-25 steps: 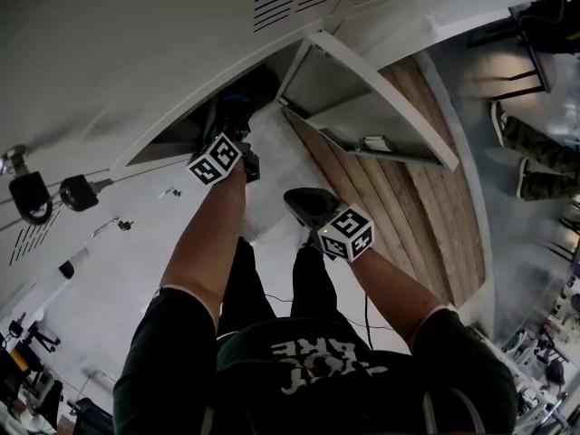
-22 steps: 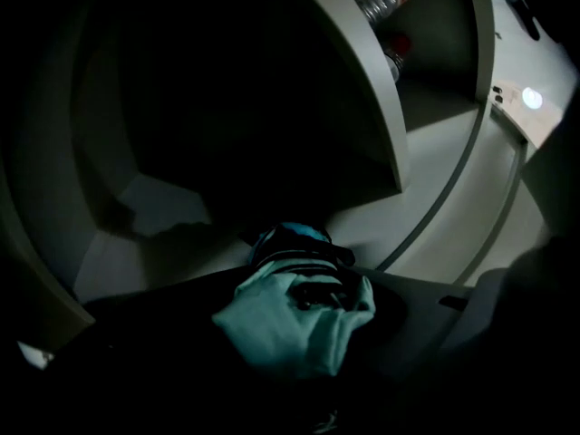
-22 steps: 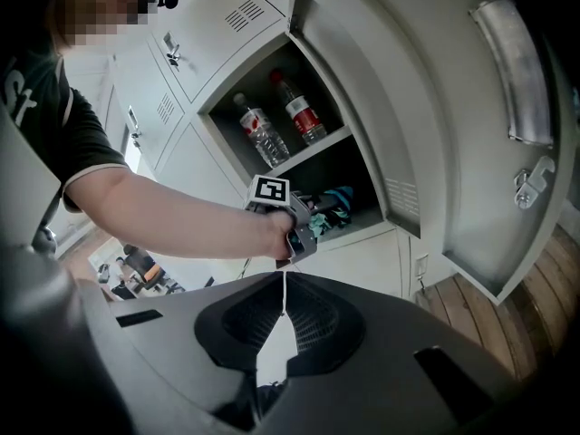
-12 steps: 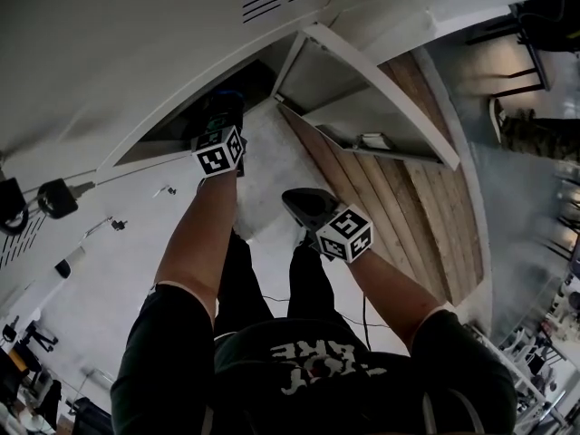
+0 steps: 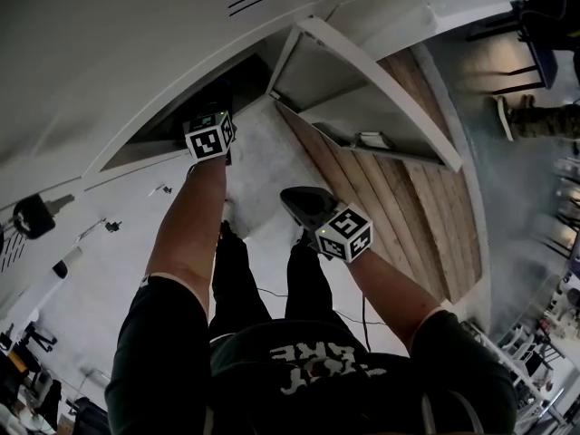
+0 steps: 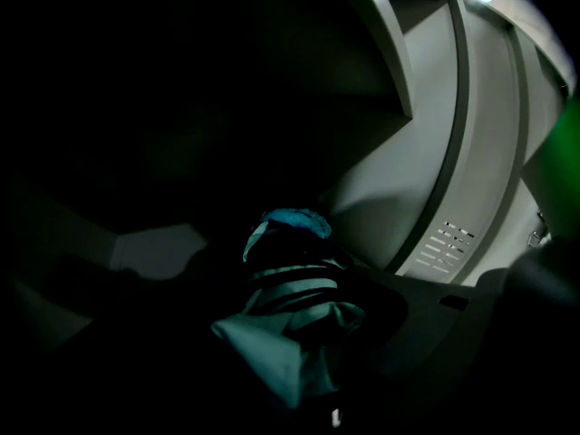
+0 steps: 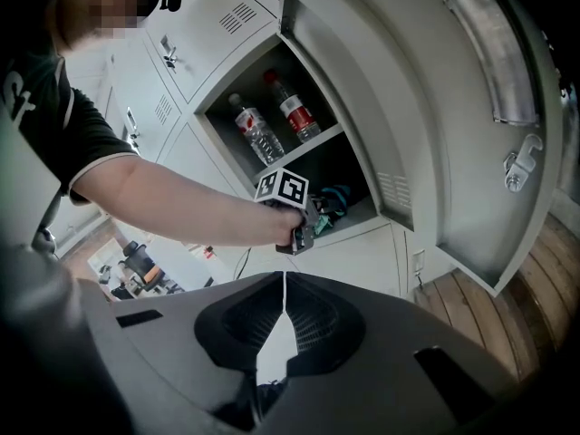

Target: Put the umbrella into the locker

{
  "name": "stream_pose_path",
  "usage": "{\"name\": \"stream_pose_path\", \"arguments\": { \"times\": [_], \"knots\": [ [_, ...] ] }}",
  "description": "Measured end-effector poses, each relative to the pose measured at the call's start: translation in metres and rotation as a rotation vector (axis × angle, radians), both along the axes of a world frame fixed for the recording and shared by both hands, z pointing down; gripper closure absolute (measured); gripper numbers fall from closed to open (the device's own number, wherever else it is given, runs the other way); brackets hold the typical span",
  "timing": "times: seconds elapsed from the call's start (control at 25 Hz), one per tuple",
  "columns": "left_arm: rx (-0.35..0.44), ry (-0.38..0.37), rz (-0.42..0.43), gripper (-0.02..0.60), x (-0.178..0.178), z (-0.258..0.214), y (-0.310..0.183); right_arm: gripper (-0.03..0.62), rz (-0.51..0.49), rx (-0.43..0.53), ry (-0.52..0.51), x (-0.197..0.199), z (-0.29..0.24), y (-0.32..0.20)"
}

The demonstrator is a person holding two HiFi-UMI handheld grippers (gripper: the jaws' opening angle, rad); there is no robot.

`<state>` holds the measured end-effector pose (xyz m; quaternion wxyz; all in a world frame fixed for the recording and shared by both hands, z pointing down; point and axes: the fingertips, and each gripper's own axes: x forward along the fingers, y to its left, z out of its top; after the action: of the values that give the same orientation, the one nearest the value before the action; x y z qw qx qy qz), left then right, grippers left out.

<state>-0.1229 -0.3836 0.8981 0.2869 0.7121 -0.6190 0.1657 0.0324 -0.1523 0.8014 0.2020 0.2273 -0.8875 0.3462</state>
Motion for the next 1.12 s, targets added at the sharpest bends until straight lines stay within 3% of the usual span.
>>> {"name": "stream_pose_path", "arguments": {
  "times": [0.36, 1.12],
  "knots": [
    [-0.010, -0.049, 0.014, 0.354, -0.007, 0.010, -0.011, 0.559, 0.009, -0.012, -0.002, 0.007, 0.008, -0.002],
    [-0.029, -0.031, -0.005, 0.347, -0.017, 0.015, -0.028, 0.558, 0.002, -0.031, -0.014, 0.004, 0.012, 0.007]
  ]
}}
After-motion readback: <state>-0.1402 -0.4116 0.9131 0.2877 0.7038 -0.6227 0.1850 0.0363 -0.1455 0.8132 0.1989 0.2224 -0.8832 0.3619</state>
